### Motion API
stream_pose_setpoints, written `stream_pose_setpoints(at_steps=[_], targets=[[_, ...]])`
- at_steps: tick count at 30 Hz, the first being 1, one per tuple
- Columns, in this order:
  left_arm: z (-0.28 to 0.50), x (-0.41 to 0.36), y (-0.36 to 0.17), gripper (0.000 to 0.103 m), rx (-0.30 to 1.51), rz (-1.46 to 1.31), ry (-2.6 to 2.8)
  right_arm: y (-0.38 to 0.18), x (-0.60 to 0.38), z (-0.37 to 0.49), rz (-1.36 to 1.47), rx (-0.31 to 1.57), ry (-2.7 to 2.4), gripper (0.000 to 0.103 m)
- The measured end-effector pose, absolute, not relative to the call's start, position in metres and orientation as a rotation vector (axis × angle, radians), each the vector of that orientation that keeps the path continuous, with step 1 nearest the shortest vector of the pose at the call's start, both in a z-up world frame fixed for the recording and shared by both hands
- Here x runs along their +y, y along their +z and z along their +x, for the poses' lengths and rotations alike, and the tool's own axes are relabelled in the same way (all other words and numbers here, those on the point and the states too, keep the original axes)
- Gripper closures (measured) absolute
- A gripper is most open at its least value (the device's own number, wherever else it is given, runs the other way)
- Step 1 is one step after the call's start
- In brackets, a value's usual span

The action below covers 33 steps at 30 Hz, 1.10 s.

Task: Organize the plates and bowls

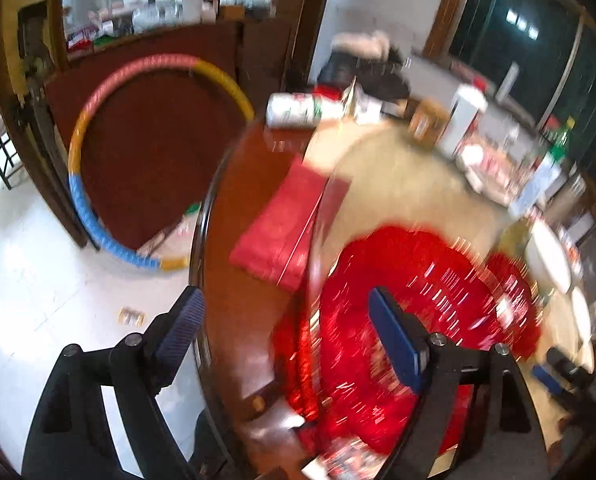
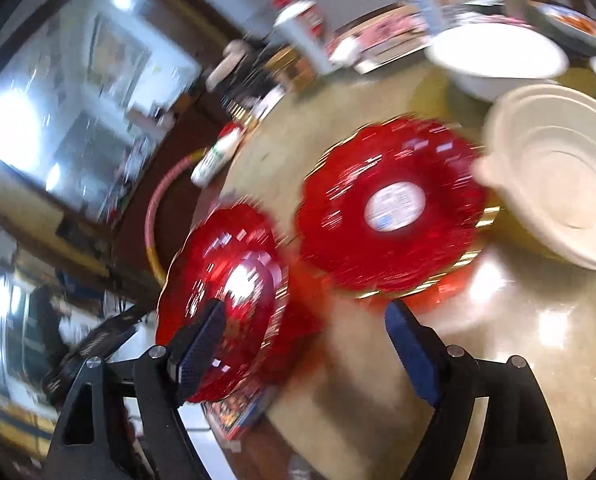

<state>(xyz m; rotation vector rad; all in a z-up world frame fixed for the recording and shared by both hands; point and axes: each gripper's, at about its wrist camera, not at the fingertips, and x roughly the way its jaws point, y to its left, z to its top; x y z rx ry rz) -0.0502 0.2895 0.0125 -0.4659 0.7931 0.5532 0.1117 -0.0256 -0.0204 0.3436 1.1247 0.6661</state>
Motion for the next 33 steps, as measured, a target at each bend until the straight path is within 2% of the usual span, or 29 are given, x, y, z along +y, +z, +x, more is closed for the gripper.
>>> stream_pose_setpoints(at_steps=[3,8,15,24,26,27,28,29,30,31,33], targets=[[-0.022,0.268,0.034,0.019,0.788,-0.395,0.469,-0.029,-0.049,0.125,0.425,1.143,0.599,0.018],[0.058,0.217,0.044,0.019,0.900,-0.284,0.264,-0.041,-0.066,0.145,0.505,1.159,0.556,0.018],[0.156,0.158,0.010,0.019,1.139,-0.205,0.187,-0.053,-0.066,0.163,0.519,1.180,0.513,0.018],[0.198,0.148,-0.028,0.019,1.279,-0.259,0.181,-0.061,-0.066,0.177,0.530,1.170,0.509,0.018],[0.201,0.141,-0.034,0.029,1.305,-0.250,0.139,-0.062,-0.063,0.182,0.519,1.169,0.516,0.024],[0.202,0.137,-0.037,0.049,1.323,-0.233,0.127,-0.061,-0.061,0.182,0.501,1.165,0.522,0.038],[0.203,0.134,-0.041,0.056,1.347,-0.214,0.125,-0.060,-0.059,0.181,0.482,1.163,0.521,0.051],[0.204,0.132,-0.045,0.057,1.362,-0.192,0.138,-0.061,-0.057,0.181,0.461,1.168,0.508,0.056],[0.205,0.132,-0.048,0.063,1.361,-0.183,0.145,-0.063,-0.057,0.181,0.453,1.176,0.504,0.063],[0.205,0.132,-0.051,0.068,1.362,-0.172,0.156,-0.066,-0.057,0.182,0.445,1.185,0.496,0.074],[0.204,0.135,-0.051,0.077,1.349,-0.183,0.169,-0.067,-0.058,0.181,0.429,1.192,0.483,0.084]])
